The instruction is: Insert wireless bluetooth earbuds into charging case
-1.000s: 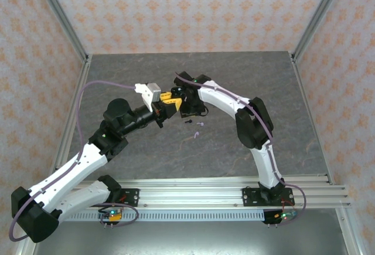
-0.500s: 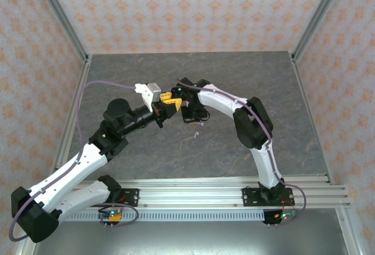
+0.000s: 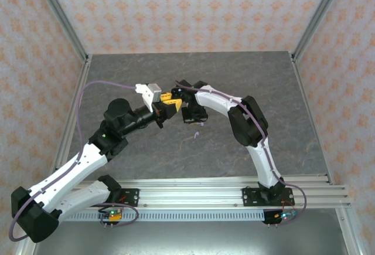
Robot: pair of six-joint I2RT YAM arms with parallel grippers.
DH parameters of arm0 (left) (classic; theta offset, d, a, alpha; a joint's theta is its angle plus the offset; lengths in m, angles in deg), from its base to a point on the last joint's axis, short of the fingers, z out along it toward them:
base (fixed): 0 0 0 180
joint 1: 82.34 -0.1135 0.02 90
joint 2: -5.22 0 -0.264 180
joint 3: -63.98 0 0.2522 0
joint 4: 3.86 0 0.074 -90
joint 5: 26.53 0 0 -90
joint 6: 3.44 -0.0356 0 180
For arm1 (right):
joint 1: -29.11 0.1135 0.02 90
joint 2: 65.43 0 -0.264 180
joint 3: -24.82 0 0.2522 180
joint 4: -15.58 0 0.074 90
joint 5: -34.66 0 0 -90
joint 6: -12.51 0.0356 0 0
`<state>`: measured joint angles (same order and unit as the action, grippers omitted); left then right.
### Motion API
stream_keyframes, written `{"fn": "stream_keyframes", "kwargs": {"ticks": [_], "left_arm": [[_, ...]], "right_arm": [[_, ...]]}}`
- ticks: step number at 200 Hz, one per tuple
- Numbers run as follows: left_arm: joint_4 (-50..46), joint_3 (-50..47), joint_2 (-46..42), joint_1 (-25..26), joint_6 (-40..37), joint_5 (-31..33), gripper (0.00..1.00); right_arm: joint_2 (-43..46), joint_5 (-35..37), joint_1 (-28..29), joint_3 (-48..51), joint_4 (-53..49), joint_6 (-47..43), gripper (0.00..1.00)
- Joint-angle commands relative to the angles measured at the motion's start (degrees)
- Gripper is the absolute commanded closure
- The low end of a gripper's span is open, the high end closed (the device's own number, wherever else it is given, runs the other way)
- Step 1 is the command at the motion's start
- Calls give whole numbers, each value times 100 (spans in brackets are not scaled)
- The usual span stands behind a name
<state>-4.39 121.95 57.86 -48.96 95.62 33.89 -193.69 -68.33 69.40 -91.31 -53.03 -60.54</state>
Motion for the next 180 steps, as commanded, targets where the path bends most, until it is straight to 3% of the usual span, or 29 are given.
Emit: {"fn": "stream_keyframes", "kwargs": {"ticks": [1,91,180], "left_arm": [[56,198,-66,46,-38,-26,97],[65,185,-114,48,-47,-4,98],[-6,211,-175,53,-71,-4,98]], "right_arm": [[-238,406,-43,-298,14,86,95],[-260,370,-50,-566,71,9,93],[513,332,-115,-161,244,-188,87]]}}
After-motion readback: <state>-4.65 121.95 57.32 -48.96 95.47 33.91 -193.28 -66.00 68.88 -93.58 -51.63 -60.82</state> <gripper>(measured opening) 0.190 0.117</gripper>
